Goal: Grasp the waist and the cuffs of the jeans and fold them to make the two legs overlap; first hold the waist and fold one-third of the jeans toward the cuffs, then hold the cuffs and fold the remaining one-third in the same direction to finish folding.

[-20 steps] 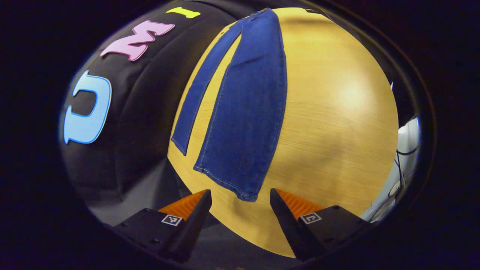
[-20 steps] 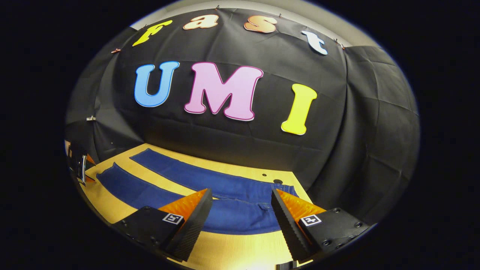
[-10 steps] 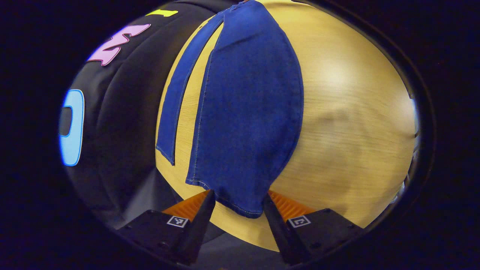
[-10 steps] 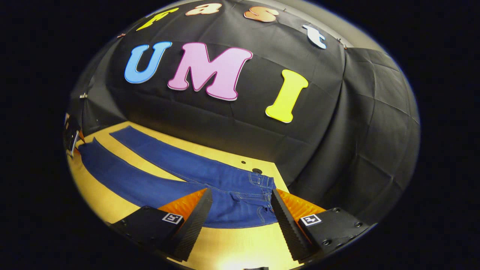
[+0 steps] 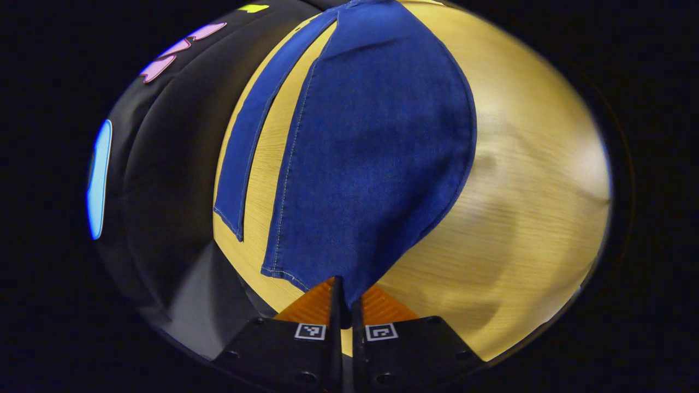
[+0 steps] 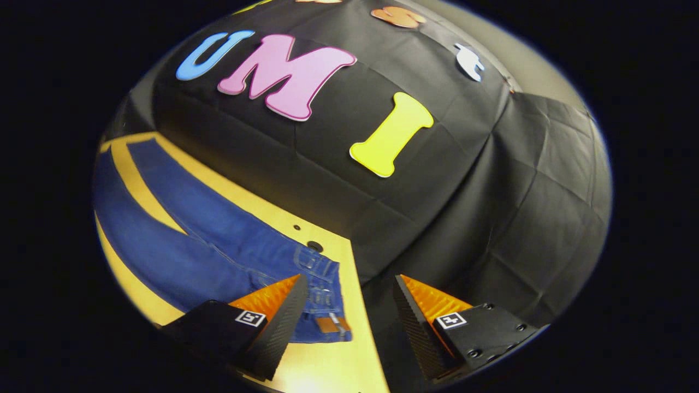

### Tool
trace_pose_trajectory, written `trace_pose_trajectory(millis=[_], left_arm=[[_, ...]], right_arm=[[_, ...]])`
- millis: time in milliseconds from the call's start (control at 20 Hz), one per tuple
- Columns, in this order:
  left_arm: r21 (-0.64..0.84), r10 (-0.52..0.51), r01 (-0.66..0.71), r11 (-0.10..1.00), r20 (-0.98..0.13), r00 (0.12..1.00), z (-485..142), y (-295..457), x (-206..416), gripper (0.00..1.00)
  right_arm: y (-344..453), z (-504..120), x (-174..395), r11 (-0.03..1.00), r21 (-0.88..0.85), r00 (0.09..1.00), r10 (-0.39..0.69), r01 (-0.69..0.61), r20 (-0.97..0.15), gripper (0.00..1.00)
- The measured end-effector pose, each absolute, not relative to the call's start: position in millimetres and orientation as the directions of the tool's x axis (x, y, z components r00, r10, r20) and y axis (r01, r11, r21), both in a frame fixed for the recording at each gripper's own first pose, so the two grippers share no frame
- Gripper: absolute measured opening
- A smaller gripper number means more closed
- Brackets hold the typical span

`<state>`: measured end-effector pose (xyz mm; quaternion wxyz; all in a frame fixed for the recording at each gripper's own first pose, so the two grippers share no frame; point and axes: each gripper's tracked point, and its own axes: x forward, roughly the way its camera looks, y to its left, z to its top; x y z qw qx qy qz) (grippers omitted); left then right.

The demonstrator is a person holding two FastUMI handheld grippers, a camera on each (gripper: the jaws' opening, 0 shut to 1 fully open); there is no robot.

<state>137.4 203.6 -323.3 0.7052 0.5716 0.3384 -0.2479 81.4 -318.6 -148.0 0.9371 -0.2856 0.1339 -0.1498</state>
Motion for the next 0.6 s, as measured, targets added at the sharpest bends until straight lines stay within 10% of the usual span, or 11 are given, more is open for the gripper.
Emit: trace_pose_trajectory(millis=[250, 600], left_arm=[[0.636, 0.032, 0.732, 0.245, -0.76, 0.649, -324.0, 203.8, 136.5, 0.06], [0.661, 0.032, 0.715, 0.227, -0.739, 0.673, -324.2, 203.9, 138.7, 0.06]], right_arm=[[-352.2, -173.4, 76.6, 0.502, -0.847, 0.93, -0.198, -0.176, -0.311, 0.96], [-370.7, -295.7, 55.0, 0.172, -0.743, 0.741, -0.088, -0.647, -0.665, 0.96]])
